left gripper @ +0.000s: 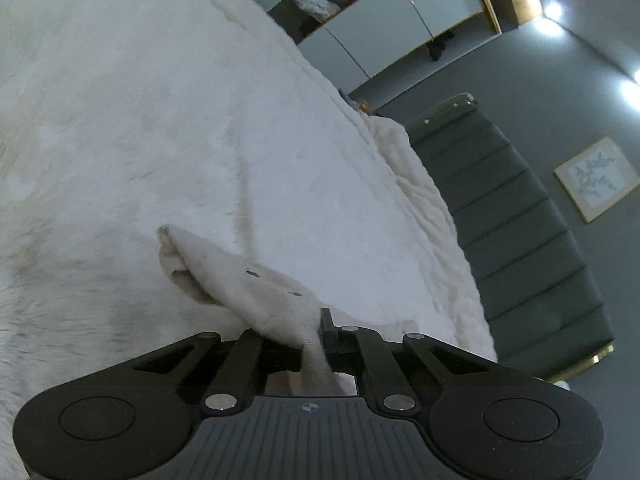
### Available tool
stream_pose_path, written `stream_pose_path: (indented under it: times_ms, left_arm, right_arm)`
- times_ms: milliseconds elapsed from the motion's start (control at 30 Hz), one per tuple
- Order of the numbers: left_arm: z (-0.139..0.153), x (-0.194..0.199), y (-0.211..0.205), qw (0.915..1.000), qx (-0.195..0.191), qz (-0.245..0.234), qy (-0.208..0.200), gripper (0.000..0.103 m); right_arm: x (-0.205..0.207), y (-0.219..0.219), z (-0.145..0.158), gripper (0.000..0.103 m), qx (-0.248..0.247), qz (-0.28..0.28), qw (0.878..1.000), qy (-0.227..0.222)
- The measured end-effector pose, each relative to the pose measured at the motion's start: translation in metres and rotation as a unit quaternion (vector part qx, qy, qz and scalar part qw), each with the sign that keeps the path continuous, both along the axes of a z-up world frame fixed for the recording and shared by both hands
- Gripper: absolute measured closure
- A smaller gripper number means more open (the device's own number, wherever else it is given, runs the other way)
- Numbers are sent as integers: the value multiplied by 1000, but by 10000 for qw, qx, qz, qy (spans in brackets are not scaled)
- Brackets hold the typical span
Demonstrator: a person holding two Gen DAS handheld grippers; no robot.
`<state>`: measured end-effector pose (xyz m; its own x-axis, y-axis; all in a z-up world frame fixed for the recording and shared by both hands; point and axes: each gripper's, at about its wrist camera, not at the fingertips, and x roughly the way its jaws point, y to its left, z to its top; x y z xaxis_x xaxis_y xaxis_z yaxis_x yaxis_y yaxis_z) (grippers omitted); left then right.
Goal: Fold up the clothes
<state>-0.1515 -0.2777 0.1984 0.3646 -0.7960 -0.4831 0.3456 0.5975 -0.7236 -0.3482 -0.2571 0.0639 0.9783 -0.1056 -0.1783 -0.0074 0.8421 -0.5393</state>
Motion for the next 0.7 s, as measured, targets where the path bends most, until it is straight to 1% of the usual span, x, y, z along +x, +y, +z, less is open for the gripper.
stream_pose_path:
  times_ms: [33, 67, 167, 200, 267, 367, 400, 467, 533, 567, 600, 633, 667, 700]
  left_arm:
    - [12, -4, -8, 10000, 53, -15, -82, 98]
    - [22, -7, -15, 9998, 102, -41, -156, 98]
    - [65, -26, -60, 9979, 332, -214, -520, 98]
    - [77, -31, -77, 9969, 402, -290, -615, 98]
    - [100, -43, -123, 9936, 644, -482, -787, 98]
    - [108, -51, -183, 9876, 1089, -685, -899, 98]
    - [108, -52, -215, 9837, 1326, -787, -922, 98]
    - [104, -53, -246, 9788, 1573, -926, -931, 98]
    - [92, -57, -304, 9665, 2034, -1239, -957, 98]
    - [87, -58, -322, 9617, 2187, -1342, -965, 98]
    - [82, -58, -330, 9583, 2295, -1401, -967, 98]
    - [73, -61, -356, 9501, 2539, -1537, -963, 98]
    - [60, -64, -387, 9397, 2816, -1696, -944, 98]
    - [49, -66, -412, 9302, 3049, -1818, -927, 98]
  right_arm:
    - [-10, -18, 14, 101, 307, -112, 9994, -115]
    - [-18, -28, 23, 101, 493, -167, 9985, -176]
    - [-32, -63, 39, 101, 936, -345, 9944, -348]
    - [-40, -82, 47, 102, 1196, -419, 9911, -416]
    - [-52, -121, 60, 101, 1733, -550, 9822, -476]
    - [-63, -180, 61, 102, 2424, -761, 9662, -439]
    - [-65, -201, 58, 102, 2588, -850, 9612, -428]
    - [-68, -239, 48, 102, 2916, -1056, 9499, -386]
    - [-63, -277, 31, 102, 3376, -1296, 9318, -302]
    - [-64, -294, 23, 102, 3625, -1425, 9207, -242]
    - [-64, -310, 15, 102, 3901, -1553, 9075, -159]
    - [-62, -323, 9, 102, 4153, -1650, 8945, -84]
    - [-61, -335, 2, 102, 4399, -1746, 8809, -4]
    - [-61, -342, -4, 102, 4537, -1814, 8725, 48]
